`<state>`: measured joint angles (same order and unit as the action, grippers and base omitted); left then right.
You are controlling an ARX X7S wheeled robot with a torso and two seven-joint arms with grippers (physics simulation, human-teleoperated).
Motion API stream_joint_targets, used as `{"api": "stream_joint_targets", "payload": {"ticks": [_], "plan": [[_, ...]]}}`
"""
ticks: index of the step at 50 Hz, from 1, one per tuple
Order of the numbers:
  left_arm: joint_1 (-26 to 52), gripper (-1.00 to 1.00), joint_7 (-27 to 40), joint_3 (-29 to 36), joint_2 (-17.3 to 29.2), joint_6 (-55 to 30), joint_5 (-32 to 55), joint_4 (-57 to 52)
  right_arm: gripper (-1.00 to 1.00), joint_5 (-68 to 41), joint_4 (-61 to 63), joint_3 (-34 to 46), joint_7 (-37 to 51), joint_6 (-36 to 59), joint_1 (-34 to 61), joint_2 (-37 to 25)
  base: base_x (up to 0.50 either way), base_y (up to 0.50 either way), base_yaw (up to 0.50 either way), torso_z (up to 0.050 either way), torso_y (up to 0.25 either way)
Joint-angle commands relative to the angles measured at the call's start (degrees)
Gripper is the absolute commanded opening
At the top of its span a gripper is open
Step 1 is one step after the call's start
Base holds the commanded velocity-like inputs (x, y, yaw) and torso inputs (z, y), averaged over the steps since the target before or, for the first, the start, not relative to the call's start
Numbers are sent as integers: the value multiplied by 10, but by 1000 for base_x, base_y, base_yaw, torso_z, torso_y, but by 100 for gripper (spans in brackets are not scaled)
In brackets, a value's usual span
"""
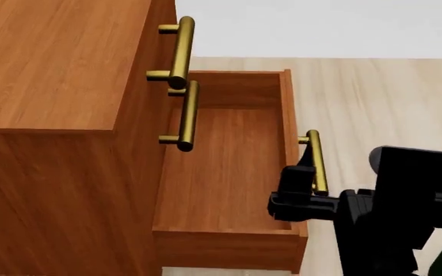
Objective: Close the bottom drawer of the cabinet and open the top drawer.
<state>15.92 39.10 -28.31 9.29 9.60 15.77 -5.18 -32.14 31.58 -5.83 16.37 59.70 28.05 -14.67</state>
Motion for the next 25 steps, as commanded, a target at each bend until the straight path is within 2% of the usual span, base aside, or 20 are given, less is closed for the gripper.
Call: {"api": "stream_joint_targets", "payload": {"ticks": [1,5,15,25], "plan": [[-2,100,-6,4,2,7,11,4,100,-45,-70,-59,6,53,31,17,0,0,0,0,0],[-4,100,-3,6,3,3,9,-2,100,-52,-97,-97,26,60,38,32,0,0,0,0,0],[-6,100,2,11,6,3,3,-4,100,-104,-214,-187,2,36,42,79,0,0,0,0,0],[-4,100,5,15,9,2,1,-4,100,-109,-293,-194,-22,5,43,94,0,0,0,0,0]]}}
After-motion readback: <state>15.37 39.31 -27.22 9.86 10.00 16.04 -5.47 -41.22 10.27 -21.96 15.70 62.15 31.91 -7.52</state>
